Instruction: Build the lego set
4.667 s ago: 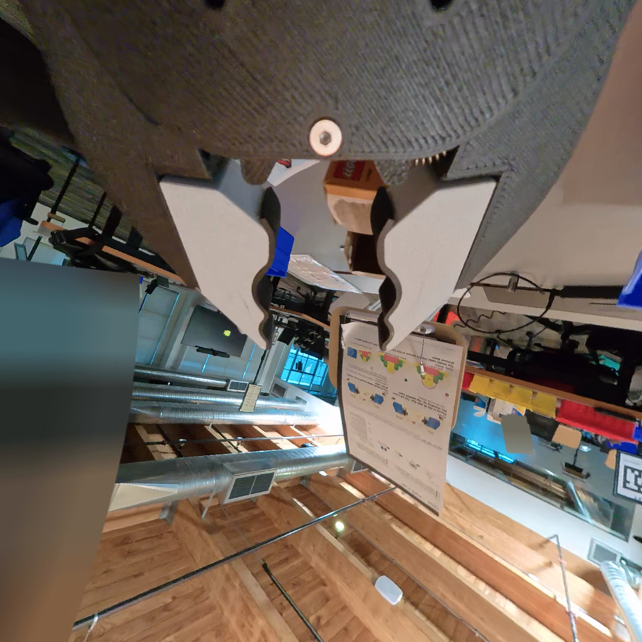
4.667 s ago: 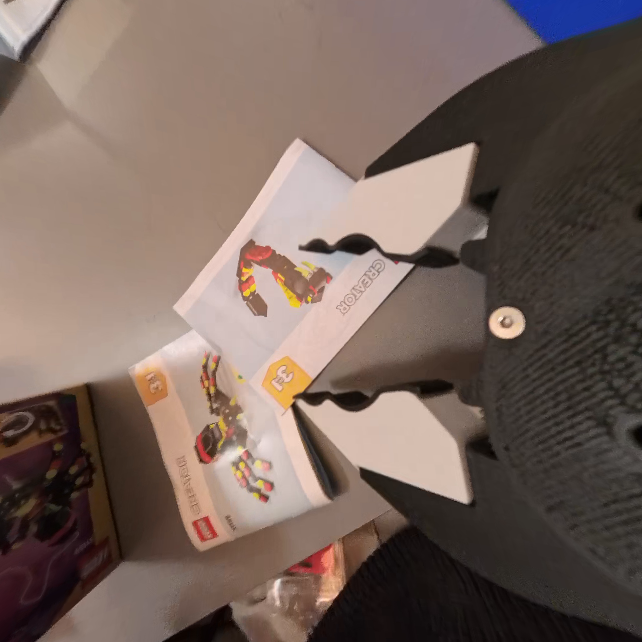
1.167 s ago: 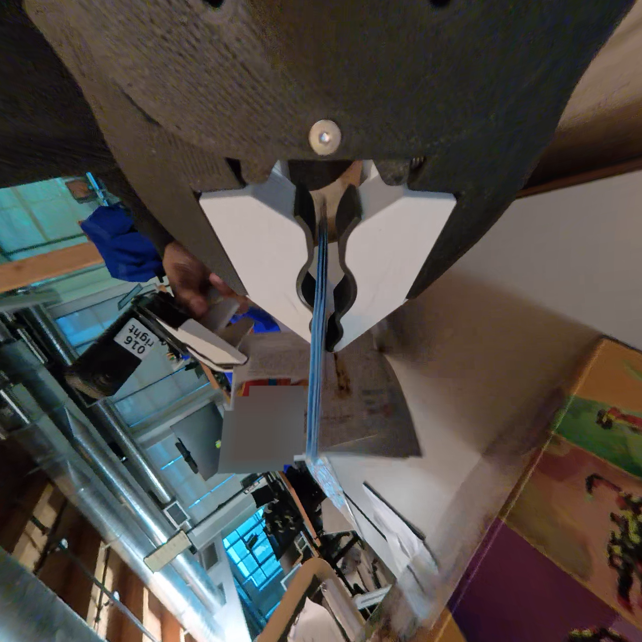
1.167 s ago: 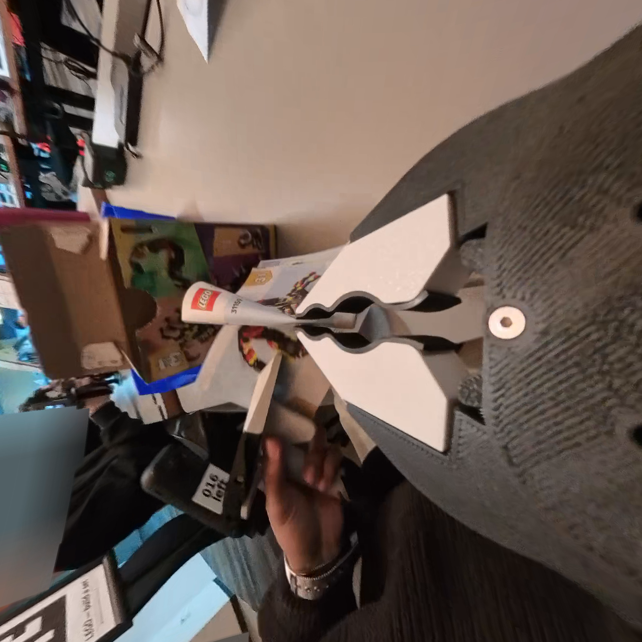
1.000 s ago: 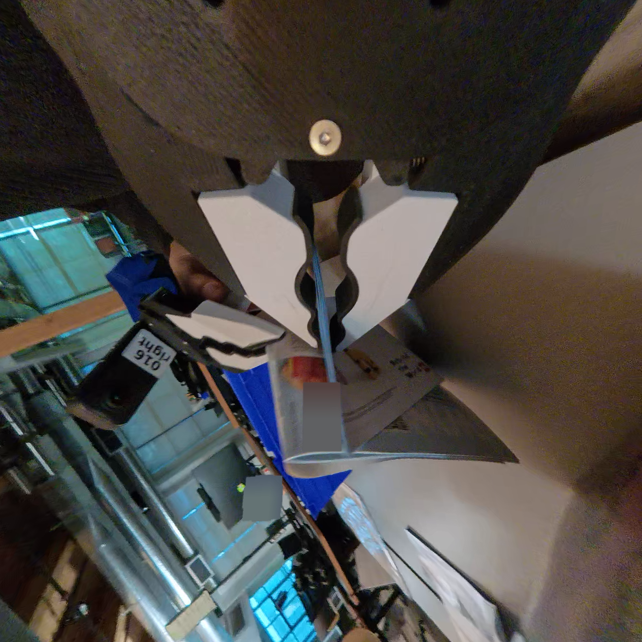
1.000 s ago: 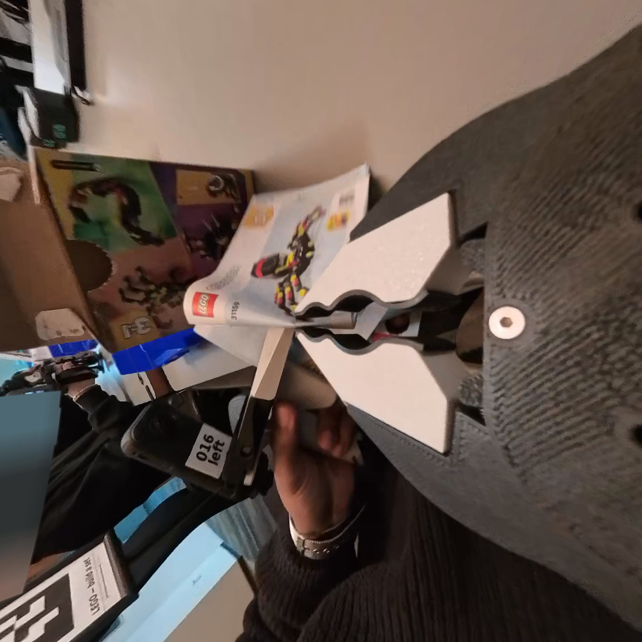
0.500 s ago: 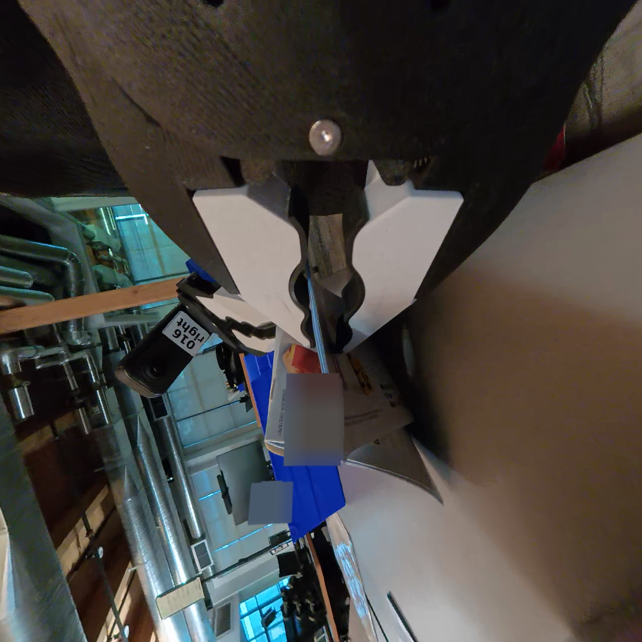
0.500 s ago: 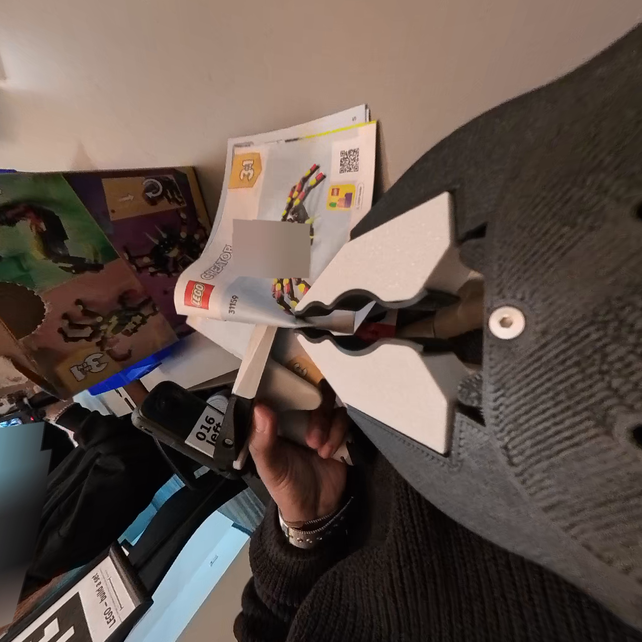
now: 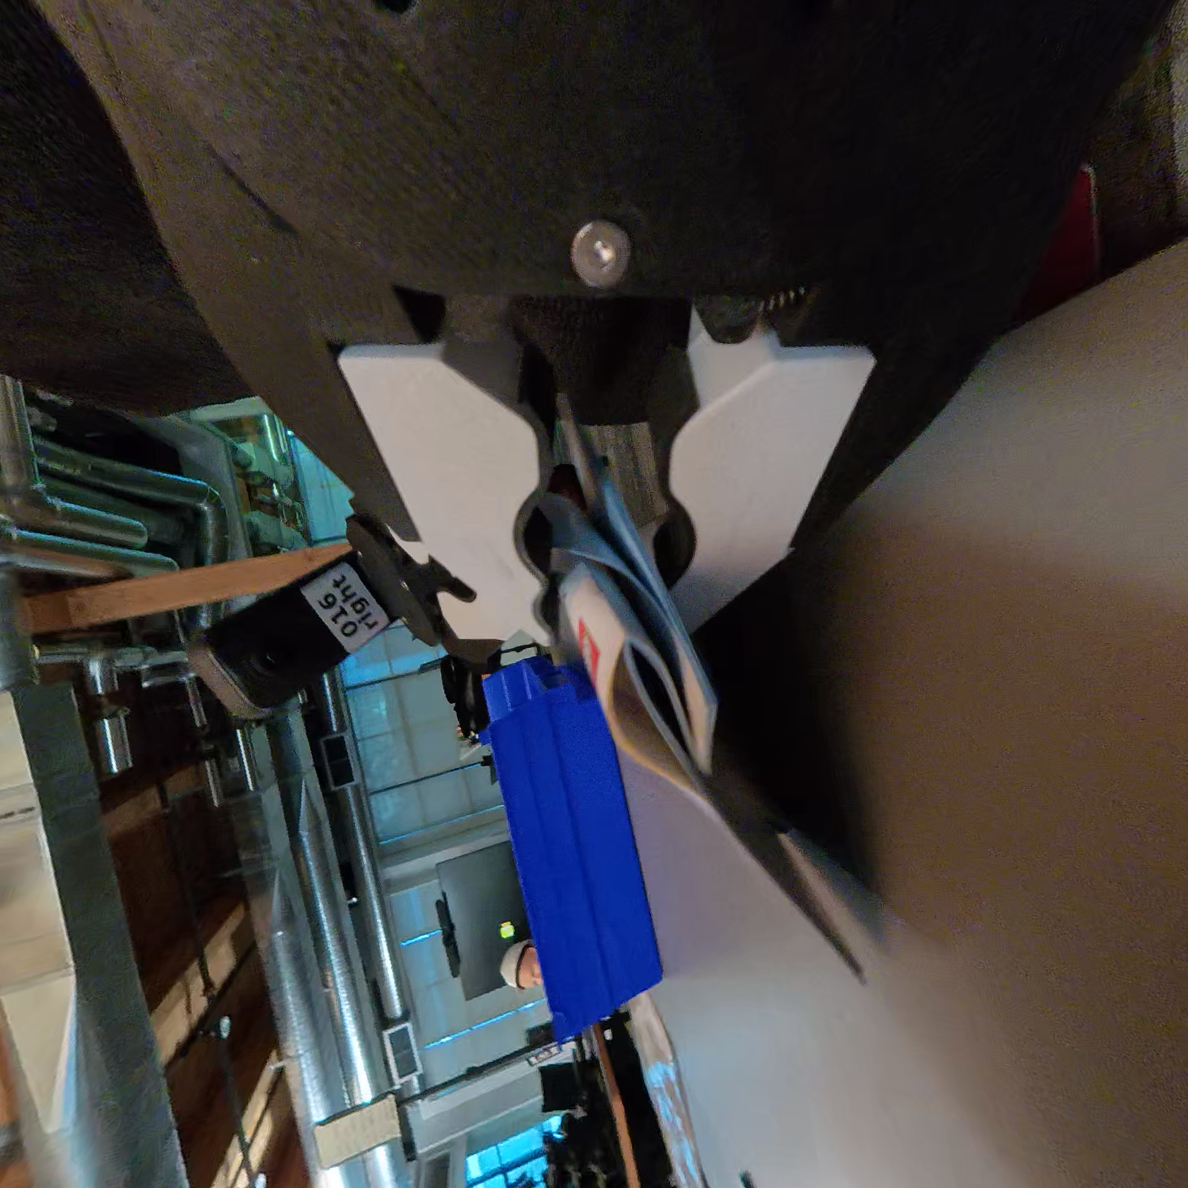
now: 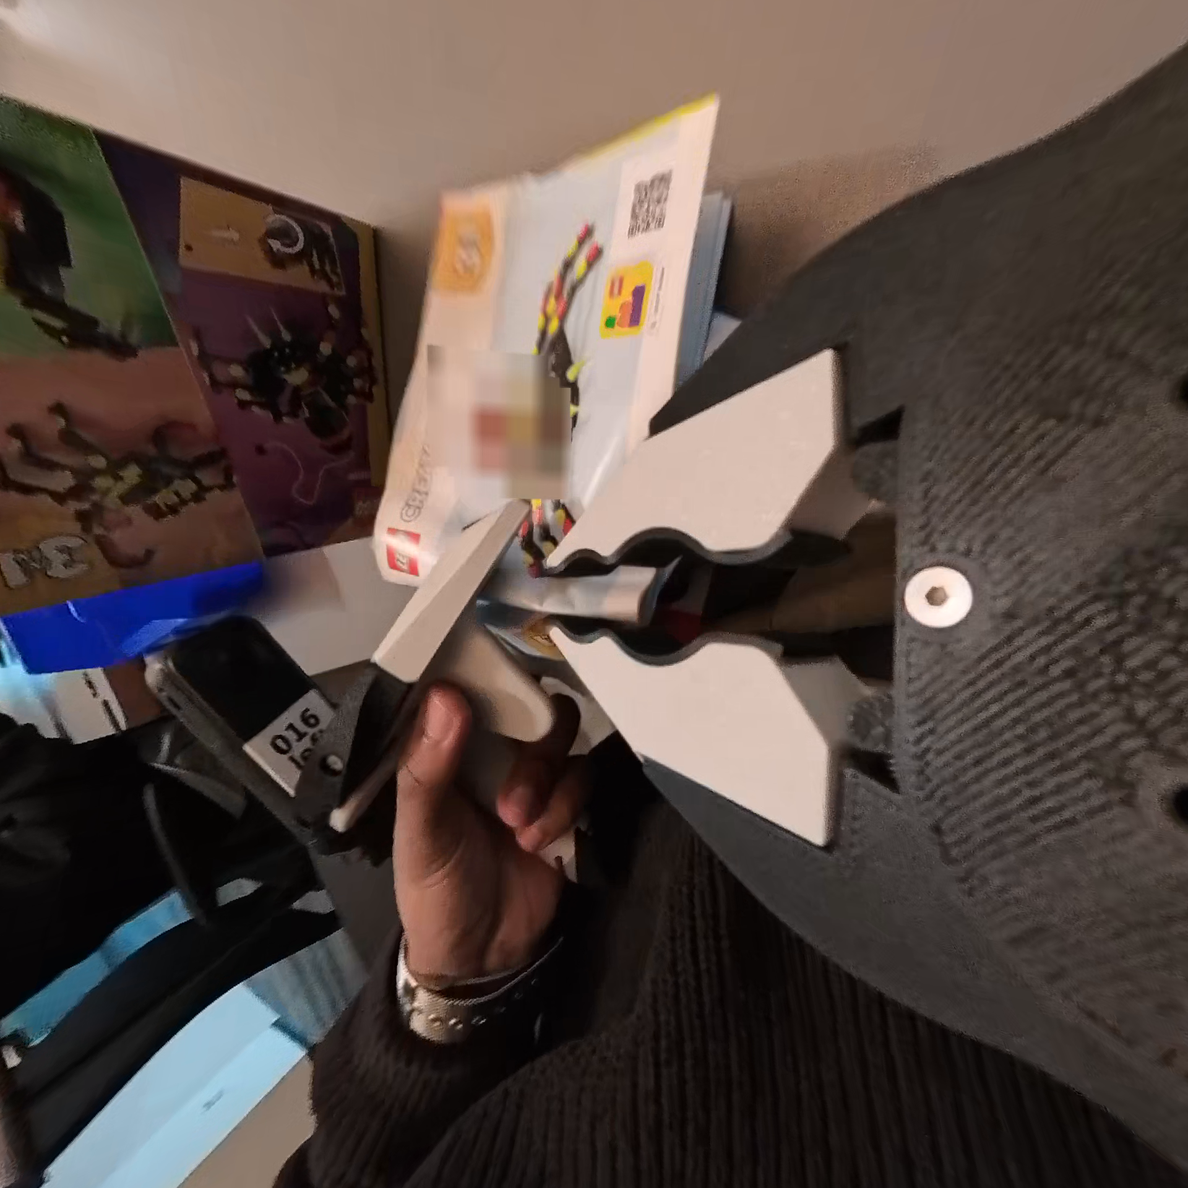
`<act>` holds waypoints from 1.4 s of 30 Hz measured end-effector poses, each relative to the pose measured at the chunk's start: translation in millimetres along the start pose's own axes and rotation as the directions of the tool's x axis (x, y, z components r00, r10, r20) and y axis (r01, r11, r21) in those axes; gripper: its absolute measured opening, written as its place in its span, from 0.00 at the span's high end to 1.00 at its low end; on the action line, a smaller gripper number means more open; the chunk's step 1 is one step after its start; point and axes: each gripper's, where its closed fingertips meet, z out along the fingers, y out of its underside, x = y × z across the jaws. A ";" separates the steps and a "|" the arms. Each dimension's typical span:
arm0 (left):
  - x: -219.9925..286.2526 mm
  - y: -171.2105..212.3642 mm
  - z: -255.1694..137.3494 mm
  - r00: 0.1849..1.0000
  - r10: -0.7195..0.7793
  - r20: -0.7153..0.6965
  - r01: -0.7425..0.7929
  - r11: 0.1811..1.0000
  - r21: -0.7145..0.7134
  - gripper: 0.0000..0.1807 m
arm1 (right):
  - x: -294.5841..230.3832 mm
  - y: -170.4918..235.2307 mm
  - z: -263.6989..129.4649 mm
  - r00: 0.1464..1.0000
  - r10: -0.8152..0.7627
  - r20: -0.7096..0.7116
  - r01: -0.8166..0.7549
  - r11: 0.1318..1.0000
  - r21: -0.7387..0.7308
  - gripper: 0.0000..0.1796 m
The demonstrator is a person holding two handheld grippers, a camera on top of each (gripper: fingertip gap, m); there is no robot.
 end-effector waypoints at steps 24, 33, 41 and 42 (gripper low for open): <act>43.0 -6.3 -13.5 0.868 0.493 -0.060 -0.497 0.862 -0.097 1.00 | 73.5 -50.4 -77.7 0.954 0.069 -0.292 0.026 0.951 0.308 0.56; 54.7 4.2 -17.6 0.759 0.636 -0.138 -0.651 0.742 -0.160 1.00 | 60.0 -49.4 -81.3 0.985 0.068 -0.159 -0.014 0.948 0.318 0.53; 67.7 37.0 -22.2 0.553 0.784 -0.283 -0.833 0.513 -0.207 1.00 | 20.8 -35.1 -65.1 0.997 -0.001 0.074 -0.015 0.977 0.213 0.60; 65.8 39.6 -21.6 0.549 0.786 -0.284 -0.835 0.504 -0.221 1.00 | 12.1 -32.3 -63.1 0.992 -0.009 0.128 -0.016 0.981 0.192 0.69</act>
